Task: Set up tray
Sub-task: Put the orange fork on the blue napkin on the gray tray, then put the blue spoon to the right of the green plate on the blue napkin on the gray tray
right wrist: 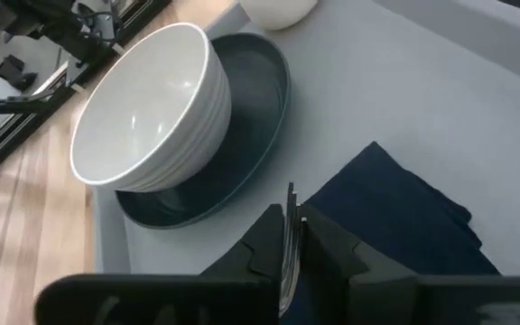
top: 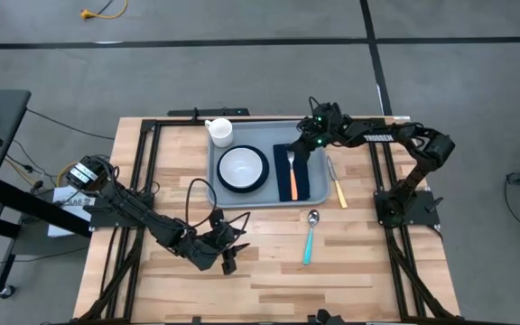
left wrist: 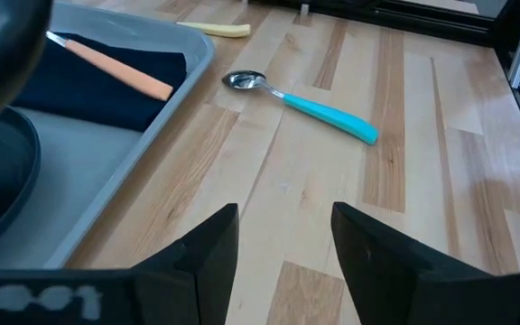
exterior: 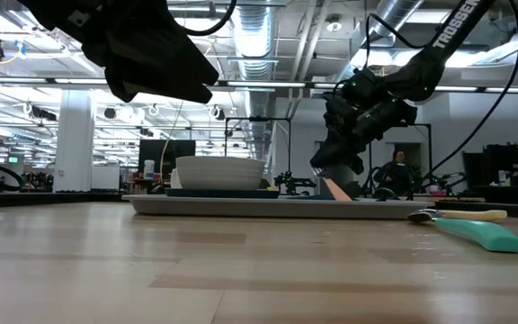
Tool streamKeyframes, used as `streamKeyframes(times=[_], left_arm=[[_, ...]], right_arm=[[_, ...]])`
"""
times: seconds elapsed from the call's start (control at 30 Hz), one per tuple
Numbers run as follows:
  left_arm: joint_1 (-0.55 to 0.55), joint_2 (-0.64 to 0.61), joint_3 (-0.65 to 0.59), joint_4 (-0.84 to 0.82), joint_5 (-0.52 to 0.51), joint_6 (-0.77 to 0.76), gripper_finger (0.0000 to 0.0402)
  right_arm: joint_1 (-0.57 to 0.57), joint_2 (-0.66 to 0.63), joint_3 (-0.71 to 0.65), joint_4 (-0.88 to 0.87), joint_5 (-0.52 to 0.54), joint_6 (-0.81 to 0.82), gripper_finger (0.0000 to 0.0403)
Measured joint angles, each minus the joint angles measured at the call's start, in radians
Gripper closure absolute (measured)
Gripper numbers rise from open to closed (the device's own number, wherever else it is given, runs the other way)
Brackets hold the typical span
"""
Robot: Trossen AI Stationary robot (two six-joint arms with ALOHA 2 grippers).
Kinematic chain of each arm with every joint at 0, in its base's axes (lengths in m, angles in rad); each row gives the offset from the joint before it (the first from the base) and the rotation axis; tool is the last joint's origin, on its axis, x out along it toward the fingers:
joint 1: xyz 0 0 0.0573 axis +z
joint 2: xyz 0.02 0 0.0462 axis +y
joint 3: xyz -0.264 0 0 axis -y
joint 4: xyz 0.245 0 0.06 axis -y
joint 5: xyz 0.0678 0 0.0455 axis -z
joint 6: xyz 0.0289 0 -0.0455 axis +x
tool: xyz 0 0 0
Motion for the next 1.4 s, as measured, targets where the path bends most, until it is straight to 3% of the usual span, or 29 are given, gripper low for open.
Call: streamKeyframes(times=[0.37,0.73,0.9,1.13,1.27,1.4], left_arm=[[0.0,0.0,0.0,0.0,0.0,0.0,0.0235],[0.0,0.0,0.0,-0.003,-0.001,0.0,0.0235],[0.0,0.0,0.0,-0.003,-0.002,-0.013,0.0235],[0.0,0.0,0.0,0.051,-0.025,-0.032,0.0235],[0.0,0.0,0.0,0.116,-0.053,-0.022,0.0235],[0.007,0.0,0.0,0.14,-0.056,-0.021,0.0235]], right_arm=[[-0.002,0.0,0.0,0.0,0.053,-0.026,0.0299],[-0.02,-0.003,0.0,-0.003,0.207,-0.024,0.0262],[-0.051,-0.023,0.0,-0.088,0.2,0.005,0.0261],[-0.02,-0.128,-0.011,-0.287,0.207,-0.026,0.027],[0.039,-0.242,-0.081,-0.226,0.247,0.031,0.027],[0.132,-0.387,-0.187,-0.125,0.354,0.098,0.0269]])
